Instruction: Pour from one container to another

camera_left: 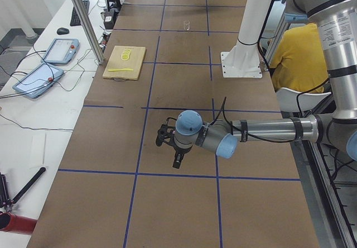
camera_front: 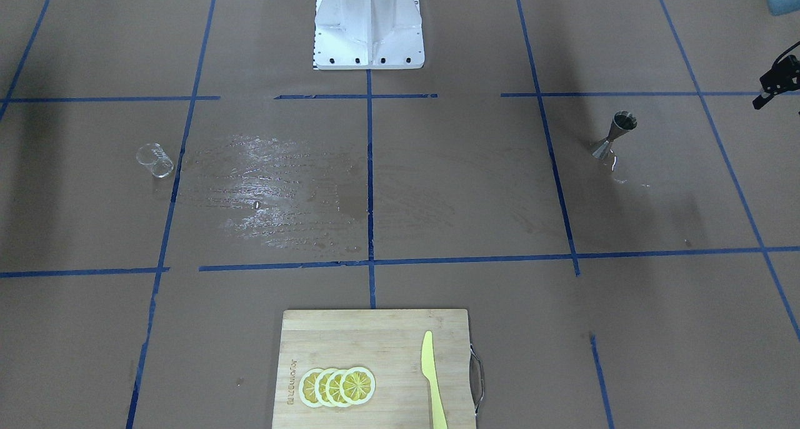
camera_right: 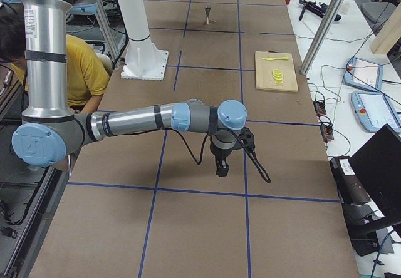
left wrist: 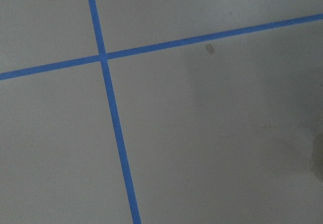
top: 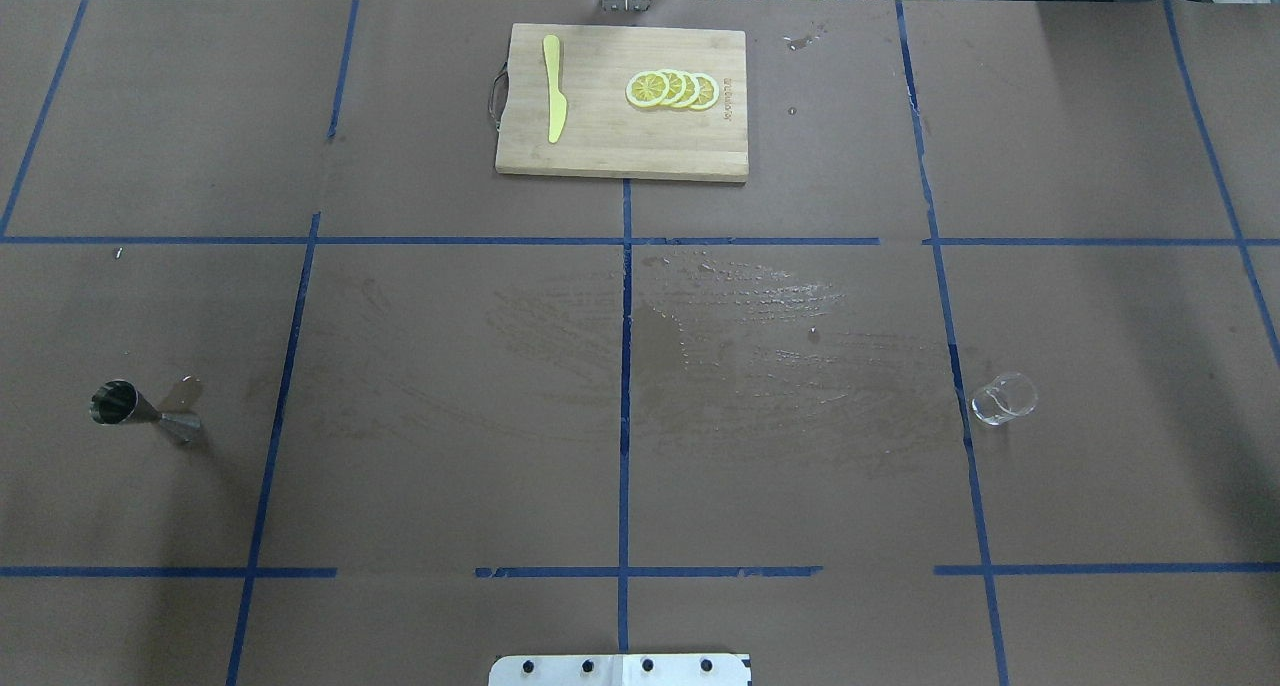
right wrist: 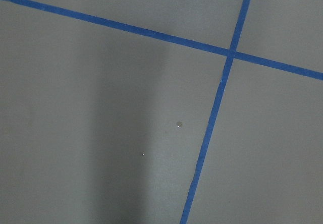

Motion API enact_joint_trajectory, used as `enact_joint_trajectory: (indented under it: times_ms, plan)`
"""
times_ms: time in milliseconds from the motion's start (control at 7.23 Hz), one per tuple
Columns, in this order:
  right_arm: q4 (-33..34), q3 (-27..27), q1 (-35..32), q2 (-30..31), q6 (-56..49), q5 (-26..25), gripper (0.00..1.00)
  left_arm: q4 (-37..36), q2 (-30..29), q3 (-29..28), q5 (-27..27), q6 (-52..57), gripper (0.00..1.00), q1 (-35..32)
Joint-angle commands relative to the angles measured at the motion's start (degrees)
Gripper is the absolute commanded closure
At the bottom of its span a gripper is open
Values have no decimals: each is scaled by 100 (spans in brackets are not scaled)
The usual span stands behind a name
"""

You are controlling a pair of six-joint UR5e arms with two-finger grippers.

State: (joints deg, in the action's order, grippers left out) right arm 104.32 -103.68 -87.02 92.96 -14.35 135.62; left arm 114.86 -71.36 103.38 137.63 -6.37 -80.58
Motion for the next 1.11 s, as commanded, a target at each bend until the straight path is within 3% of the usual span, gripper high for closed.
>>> enact_joint_trajectory:
  times_ms: [0,553,691,968]
  plan:
    - [-26,14,1,29,28,-87,0,-768,8,94,-52,843,0,-28]
    - [-78,14,9,152,37,-79,0,-1413,-158,42,-395,1112,0,-457]
    - [-235,14,1,222,37,-79,0,-2084,-542,33,-412,1138,0,-607]
    - [-831,23,9,555,37,-70,0,-2398,-1105,-246,-578,1235,0,-749]
